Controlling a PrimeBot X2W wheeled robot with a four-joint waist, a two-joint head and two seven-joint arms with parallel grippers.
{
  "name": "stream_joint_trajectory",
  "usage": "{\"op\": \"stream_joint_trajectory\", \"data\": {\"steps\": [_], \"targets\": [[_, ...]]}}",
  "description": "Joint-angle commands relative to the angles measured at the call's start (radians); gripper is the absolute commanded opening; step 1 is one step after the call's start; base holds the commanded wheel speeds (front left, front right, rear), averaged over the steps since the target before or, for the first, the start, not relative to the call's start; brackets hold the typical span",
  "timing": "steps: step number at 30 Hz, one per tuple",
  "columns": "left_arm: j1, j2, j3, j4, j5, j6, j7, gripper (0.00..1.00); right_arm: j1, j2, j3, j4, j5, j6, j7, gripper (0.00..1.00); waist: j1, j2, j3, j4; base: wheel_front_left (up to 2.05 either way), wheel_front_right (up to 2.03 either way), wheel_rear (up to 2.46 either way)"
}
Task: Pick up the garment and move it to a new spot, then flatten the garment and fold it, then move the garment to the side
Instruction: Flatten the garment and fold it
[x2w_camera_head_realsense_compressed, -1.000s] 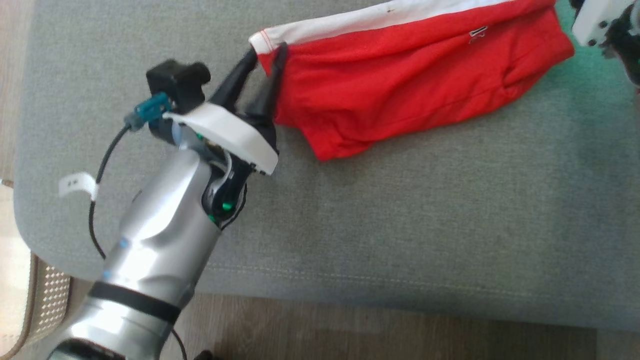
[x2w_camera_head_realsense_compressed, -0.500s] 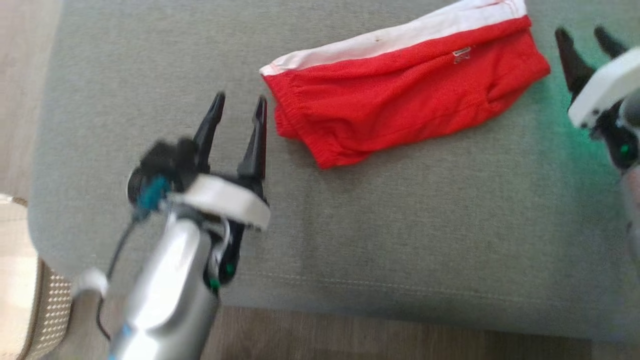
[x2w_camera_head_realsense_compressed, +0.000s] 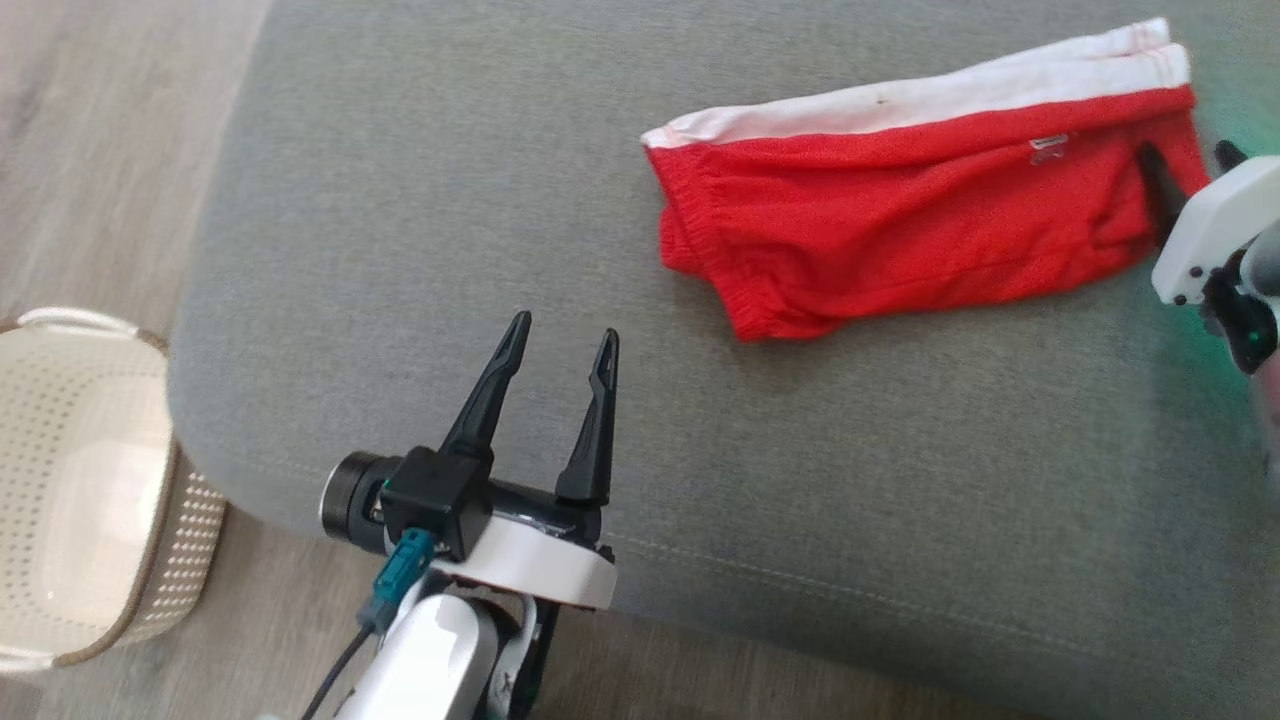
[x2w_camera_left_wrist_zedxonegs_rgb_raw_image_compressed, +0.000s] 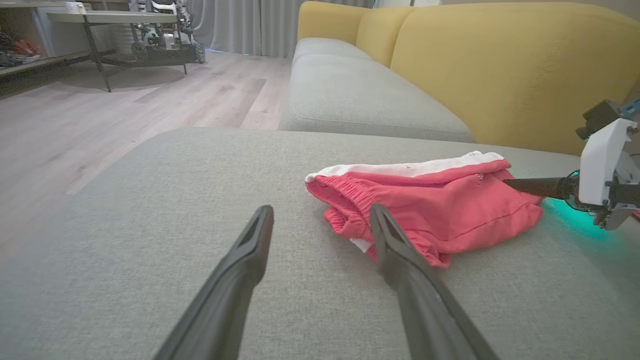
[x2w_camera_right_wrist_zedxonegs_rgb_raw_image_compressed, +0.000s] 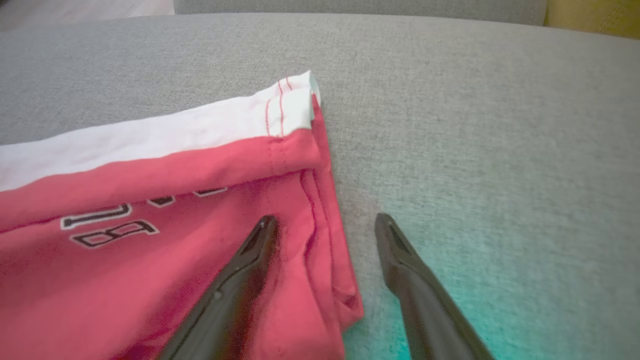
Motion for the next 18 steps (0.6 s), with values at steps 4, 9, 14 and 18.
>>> {"op": "stream_joint_trajectory", "data": {"steps": [4,9,14,18], "targets": [[-0.002,0.001,0.022,-0.043,-0.007,0.023,-0.005,1.0,-0.021,0.025,-0.01,0.068,-0.014,0.0,0.009,0.0,0.0,0.0,-0.018,0.015,0.0,0.0,0.0],[0.006,0.001,0.036,-0.044,0.006,0.026,-0.005,1.0,-0.038,0.028,-0.024,0.106,-0.006,0.0,-0.032,0.0,0.0,0.0,-0.042,-0.029,0.0,0.0,0.0],[0.015,0.001,0.052,-0.048,0.018,0.02,-0.005,1.0,-0.05,0.012,-0.018,0.114,-0.006,0.0,-0.072,0.0,0.0,0.0,-0.067,-0.1,0.0,0.0,0.0],[0.02,0.001,0.059,-0.05,0.023,0.014,-0.005,1.0,-0.05,-0.02,0.018,0.097,-0.019,0.0,-0.101,0.0,0.0,0.0,-0.078,-0.148,0.0,0.0,0.0]]}}
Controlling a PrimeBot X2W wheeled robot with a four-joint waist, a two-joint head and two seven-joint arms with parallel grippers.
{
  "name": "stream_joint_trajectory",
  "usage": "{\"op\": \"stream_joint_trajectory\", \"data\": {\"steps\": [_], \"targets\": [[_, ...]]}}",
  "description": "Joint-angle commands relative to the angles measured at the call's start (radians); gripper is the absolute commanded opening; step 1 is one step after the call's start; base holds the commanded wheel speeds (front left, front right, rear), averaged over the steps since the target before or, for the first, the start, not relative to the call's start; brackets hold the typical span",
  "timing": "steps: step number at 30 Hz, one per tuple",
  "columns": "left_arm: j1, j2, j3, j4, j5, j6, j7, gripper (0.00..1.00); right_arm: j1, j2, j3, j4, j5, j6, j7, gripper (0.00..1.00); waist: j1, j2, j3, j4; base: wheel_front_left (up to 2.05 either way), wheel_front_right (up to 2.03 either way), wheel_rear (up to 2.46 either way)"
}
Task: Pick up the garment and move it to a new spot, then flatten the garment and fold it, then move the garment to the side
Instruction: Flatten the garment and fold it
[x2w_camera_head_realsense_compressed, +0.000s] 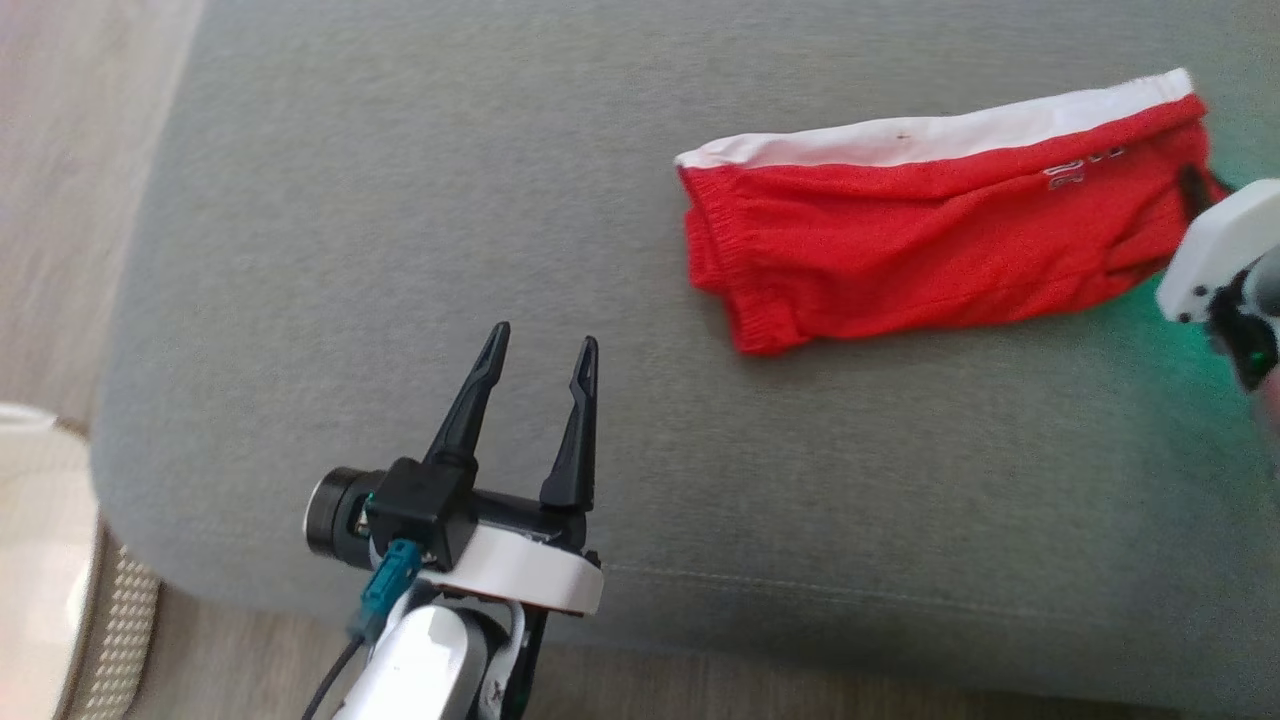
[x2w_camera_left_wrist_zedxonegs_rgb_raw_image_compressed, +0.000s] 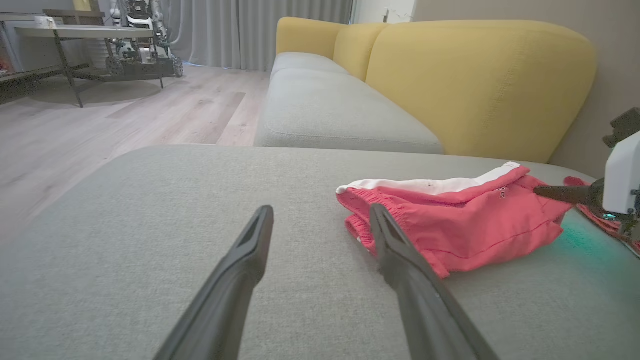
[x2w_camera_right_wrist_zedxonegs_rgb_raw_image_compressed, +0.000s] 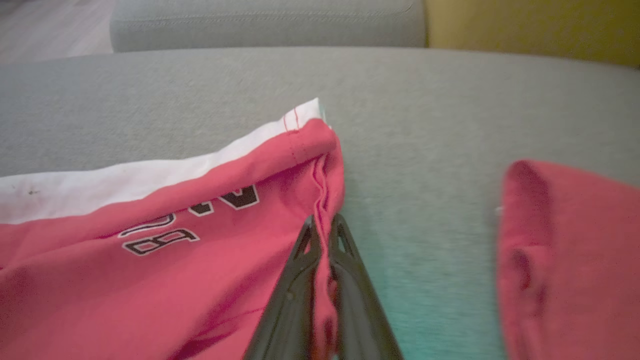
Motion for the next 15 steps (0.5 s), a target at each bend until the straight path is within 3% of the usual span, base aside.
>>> {"op": "stream_joint_trajectory", "data": {"steps": [1,8,15], "targets": [[-0.006,0.0,0.039,-0.04,0.013,-0.007,-0.005,1.0,-0.014,-0.027,0.029,-0.041,-0.011,-0.001,-0.023,0.0,0.0,0.0,-0.014,-0.037,0.0,0.0,0.0],[-0.009,0.0,0.042,-0.034,0.017,-0.015,-0.005,1.0,-0.02,-0.077,0.095,-0.087,-0.02,-0.001,-0.075,0.0,0.0,0.0,-0.022,-0.061,0.0,0.0,0.0],[-0.002,0.0,0.048,-0.022,0.019,-0.021,-0.005,1.0,-0.027,-0.047,0.174,-0.138,-0.035,-0.001,-0.116,0.0,0.0,0.0,-0.044,-0.064,0.0,0.0,0.0]]}}
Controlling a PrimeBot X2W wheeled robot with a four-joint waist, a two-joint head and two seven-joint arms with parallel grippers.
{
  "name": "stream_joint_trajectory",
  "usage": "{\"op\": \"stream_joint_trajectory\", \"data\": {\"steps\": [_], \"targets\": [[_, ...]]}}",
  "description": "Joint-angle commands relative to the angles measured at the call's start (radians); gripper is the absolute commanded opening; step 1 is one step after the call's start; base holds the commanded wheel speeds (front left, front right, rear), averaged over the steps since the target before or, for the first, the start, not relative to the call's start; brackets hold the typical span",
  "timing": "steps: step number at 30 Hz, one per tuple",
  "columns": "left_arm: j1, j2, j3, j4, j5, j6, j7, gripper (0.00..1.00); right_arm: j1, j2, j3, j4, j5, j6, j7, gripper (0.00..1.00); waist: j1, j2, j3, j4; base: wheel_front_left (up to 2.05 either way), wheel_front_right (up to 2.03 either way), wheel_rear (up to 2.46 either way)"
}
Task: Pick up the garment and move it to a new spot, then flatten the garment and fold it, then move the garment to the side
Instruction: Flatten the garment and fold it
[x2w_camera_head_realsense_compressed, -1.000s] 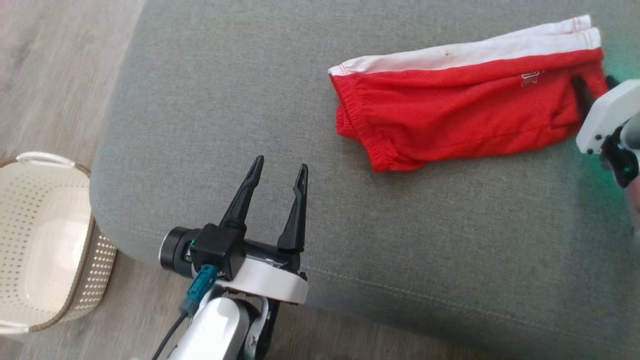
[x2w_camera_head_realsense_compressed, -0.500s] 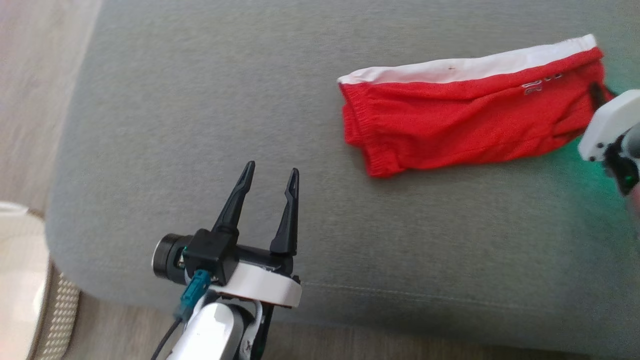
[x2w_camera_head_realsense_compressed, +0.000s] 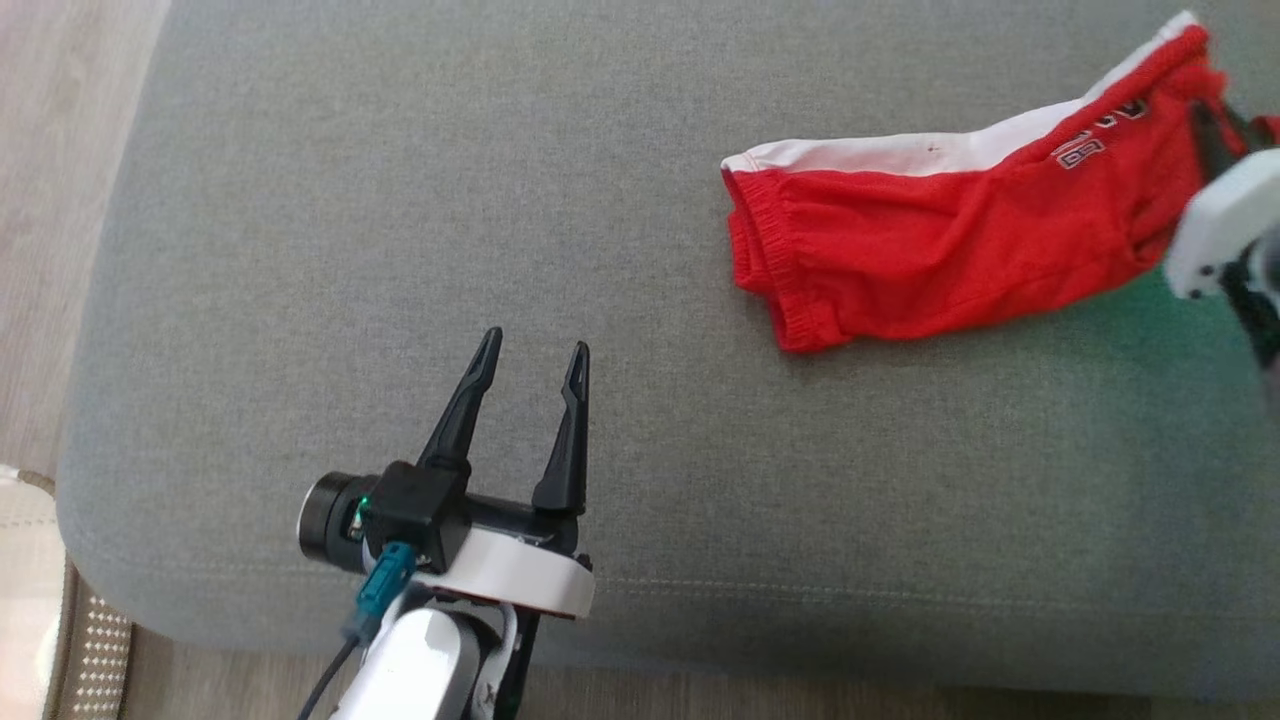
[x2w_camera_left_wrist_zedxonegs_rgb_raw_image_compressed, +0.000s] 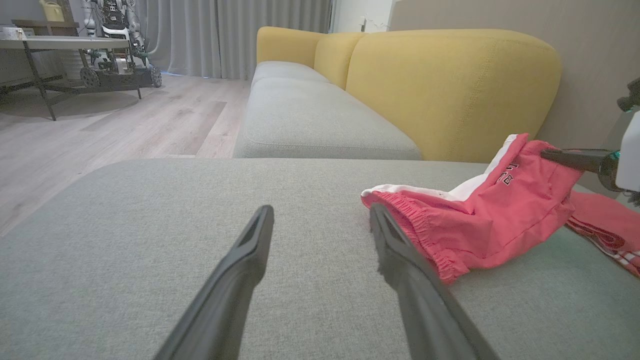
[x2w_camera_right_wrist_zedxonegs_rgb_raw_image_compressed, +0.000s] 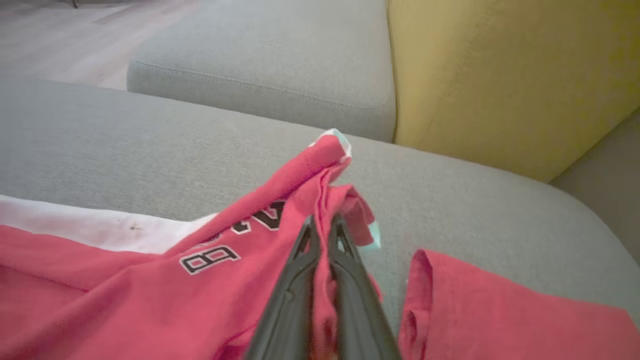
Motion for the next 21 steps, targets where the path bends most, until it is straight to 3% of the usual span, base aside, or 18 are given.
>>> {"op": "stream_joint_trajectory", "data": {"steps": [1,10,21], "targets": [[-0.01,0.0,0.03,-0.03,0.009,-0.005,-0.005,1.0,-0.027,0.013,0.02,-0.036,-0.006,0.0,-0.015,0.0,0.0,-0.0001,-0.005,0.0,0.0,0.0,0.0],[0.008,0.0,0.038,-0.018,0.016,-0.011,-0.005,1.0,-0.028,0.096,0.2,-0.16,0.001,0.0,0.031,0.0,0.0,-0.0001,-0.045,0.004,0.0,0.0,0.0],[0.013,0.0,0.022,-0.013,0.0,-0.01,-0.005,1.0,0.02,0.174,0.457,-0.322,0.111,0.0,0.224,0.0,0.0,-0.0001,-0.058,0.031,0.0,0.0,0.0]]}}
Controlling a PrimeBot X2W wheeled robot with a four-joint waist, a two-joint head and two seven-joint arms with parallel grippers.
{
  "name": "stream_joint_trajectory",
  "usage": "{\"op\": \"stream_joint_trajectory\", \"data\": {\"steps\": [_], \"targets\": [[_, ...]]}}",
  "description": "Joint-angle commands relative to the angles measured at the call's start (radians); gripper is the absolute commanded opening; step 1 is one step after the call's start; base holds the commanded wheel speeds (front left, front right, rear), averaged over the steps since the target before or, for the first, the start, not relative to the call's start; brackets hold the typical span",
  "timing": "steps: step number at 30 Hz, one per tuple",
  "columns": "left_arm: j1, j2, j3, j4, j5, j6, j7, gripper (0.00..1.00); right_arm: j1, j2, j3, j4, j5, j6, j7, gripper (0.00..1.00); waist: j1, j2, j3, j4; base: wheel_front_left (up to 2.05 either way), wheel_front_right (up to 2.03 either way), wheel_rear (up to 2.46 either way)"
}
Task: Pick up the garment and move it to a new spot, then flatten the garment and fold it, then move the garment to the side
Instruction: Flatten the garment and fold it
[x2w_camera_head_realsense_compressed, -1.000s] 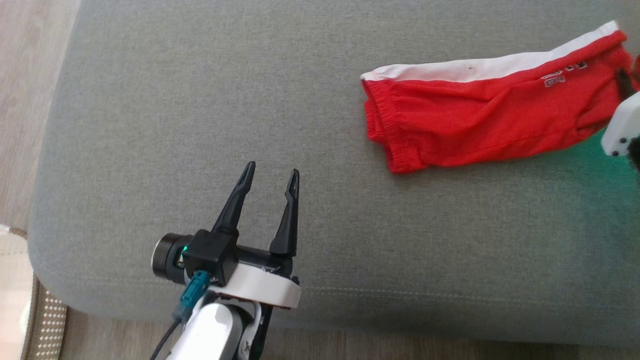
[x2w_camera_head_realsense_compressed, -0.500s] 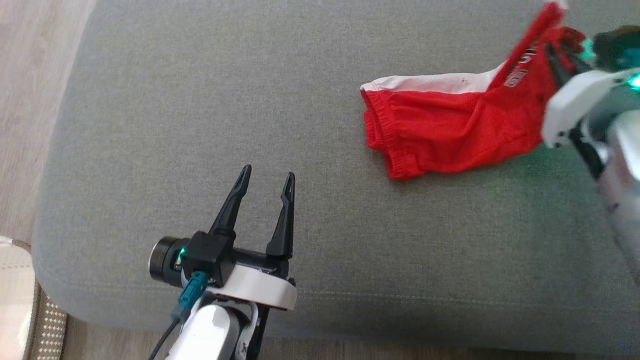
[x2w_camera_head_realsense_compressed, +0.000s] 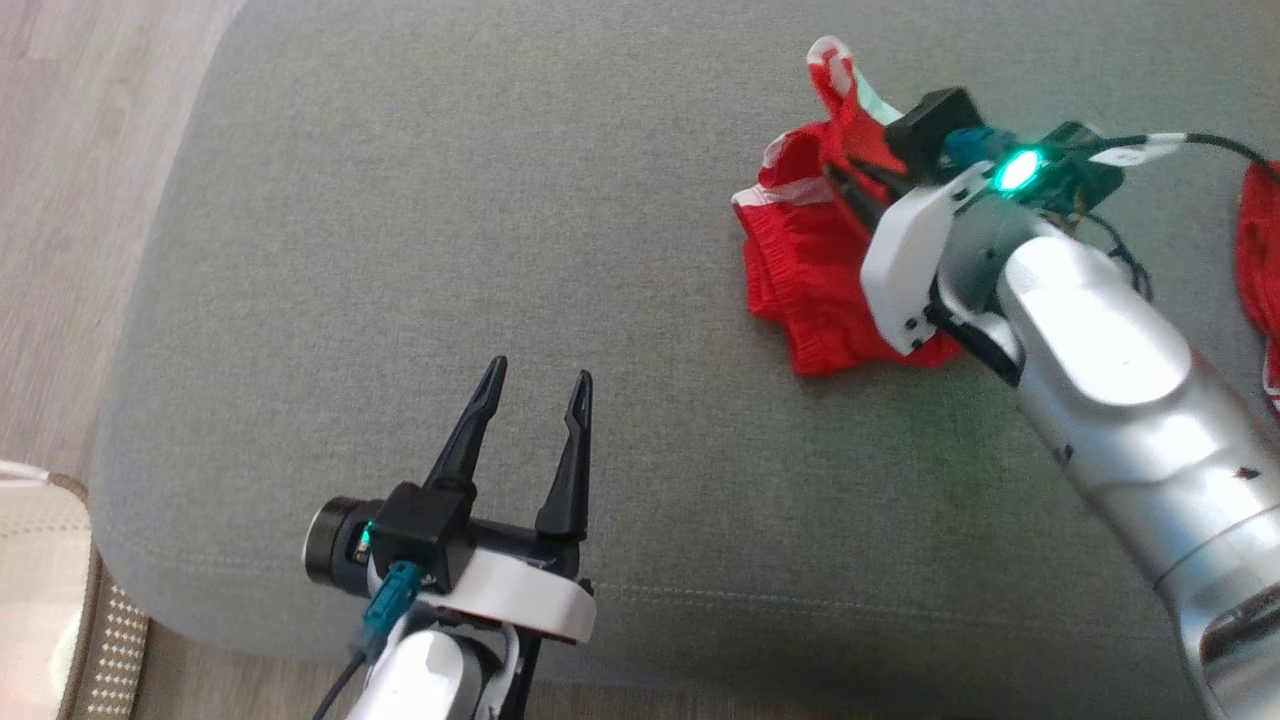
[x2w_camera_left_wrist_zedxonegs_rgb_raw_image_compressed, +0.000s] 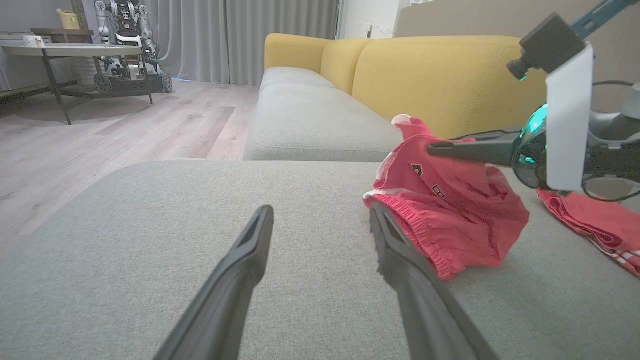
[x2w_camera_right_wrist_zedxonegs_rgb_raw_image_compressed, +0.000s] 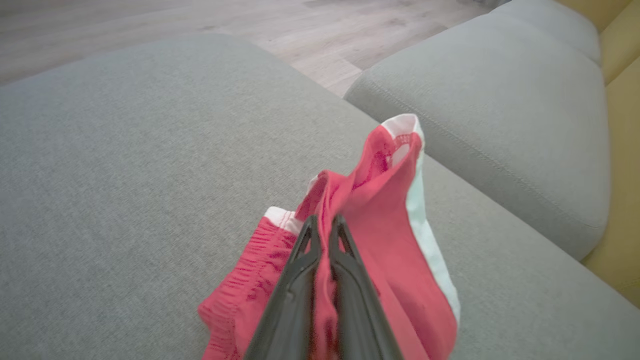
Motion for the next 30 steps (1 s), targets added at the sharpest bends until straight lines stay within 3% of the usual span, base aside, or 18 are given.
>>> {"op": "stream_joint_trajectory", "data": {"steps": [1,5,6,8,9,10,17,21,27,30], "targets": [[-0.022,0.0,0.022,-0.027,-0.004,0.001,-0.005,1.0,0.019,0.014,0.023,-0.041,0.02,0.0,0.026,0.0,0.0,-0.0001,0.002,0.005,0.0,0.0,0.0],[-0.03,0.0,0.014,-0.025,-0.012,0.002,-0.005,1.0,0.044,0.017,0.069,-0.071,0.063,0.0,0.072,0.24,0.0,-0.0001,0.007,0.016,0.0,0.0,0.0],[-0.031,0.0,0.013,-0.025,-0.013,0.003,-0.005,1.0,0.052,0.017,0.077,-0.08,0.079,0.0,0.083,0.33,0.0,-0.0001,0.008,0.018,0.0,0.0,0.0],[-0.031,0.0,0.013,-0.024,-0.016,0.005,-0.005,1.0,0.069,0.012,0.092,-0.1,0.109,0.0,0.106,0.64,0.0,-0.0001,0.009,0.019,0.0,0.0,0.0],[-0.03,0.0,0.014,-0.023,-0.017,0.005,-0.005,1.0,0.078,0.006,0.098,-0.111,0.124,0.0,0.118,0.93,0.0,-0.0001,0.008,0.019,0.0,0.0,0.0],[-0.03,0.0,0.014,-0.022,-0.018,0.006,-0.005,1.0,0.086,0.0,0.095,-0.125,0.14,0.0,0.121,1.0,0.0,-0.0001,0.007,0.019,0.0,0.0,0.0],[-0.021,0.0,0.02,-0.022,-0.02,0.011,-0.005,1.0,0.138,-0.05,-0.05,-0.225,0.144,0.0,-0.006,1.0,0.0,-0.0001,-0.015,0.009,0.0,0.0,0.0],[-0.007,0.0,0.032,-0.032,-0.015,0.016,-0.005,1.0,0.219,-0.077,-0.247,-0.273,0.082,0.0,-0.132,1.0,0.0,-0.0001,-0.041,-0.005,0.0,0.0,0.0],[0.035,0.0,0.072,-0.051,-0.001,0.026,-0.005,1.0,0.408,-0.056,-0.515,-0.337,-0.041,0.0,-0.274,1.0,0.0,-0.0001,-0.09,-0.038,0.0,0.0,0.0],[0.064,0.0,0.096,-0.059,0.006,0.032,-0.005,1.0,0.518,-0.019,-0.594,-0.377,-0.094,0.0,-0.306,1.0,0.0,-0.0001,-0.117,-0.051,0.0,0.0,0.0]]}}
